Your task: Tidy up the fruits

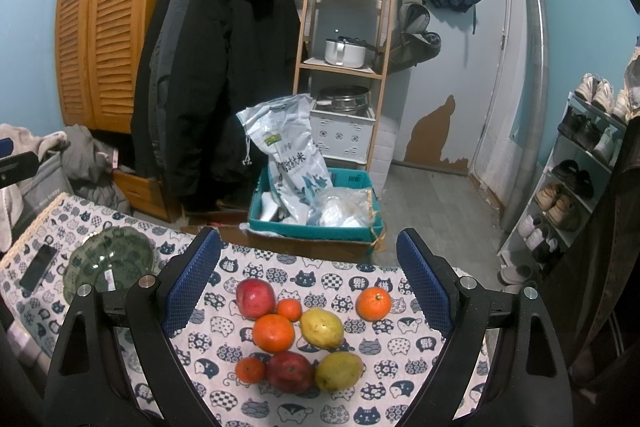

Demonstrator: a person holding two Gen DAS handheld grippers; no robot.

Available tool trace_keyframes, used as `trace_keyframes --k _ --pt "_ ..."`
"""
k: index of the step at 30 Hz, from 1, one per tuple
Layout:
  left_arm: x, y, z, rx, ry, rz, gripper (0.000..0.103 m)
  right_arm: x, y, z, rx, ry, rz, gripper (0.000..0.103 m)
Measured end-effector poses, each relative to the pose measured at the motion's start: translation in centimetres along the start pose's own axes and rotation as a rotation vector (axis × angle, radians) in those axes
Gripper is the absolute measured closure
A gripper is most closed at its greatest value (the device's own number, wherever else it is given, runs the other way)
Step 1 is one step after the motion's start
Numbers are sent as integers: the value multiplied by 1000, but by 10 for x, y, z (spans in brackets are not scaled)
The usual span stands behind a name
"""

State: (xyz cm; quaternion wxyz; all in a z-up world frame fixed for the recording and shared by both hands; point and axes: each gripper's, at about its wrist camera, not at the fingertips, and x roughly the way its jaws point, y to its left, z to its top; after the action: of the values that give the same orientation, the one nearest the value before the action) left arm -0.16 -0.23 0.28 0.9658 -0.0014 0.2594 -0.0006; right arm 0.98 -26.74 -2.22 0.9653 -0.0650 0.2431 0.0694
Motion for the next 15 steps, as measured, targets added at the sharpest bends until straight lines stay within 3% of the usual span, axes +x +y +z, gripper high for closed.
trace_keyframes --k 15 --pt "0 -2 0 1 1 0 1 -1 0 0 0 1 0 15"
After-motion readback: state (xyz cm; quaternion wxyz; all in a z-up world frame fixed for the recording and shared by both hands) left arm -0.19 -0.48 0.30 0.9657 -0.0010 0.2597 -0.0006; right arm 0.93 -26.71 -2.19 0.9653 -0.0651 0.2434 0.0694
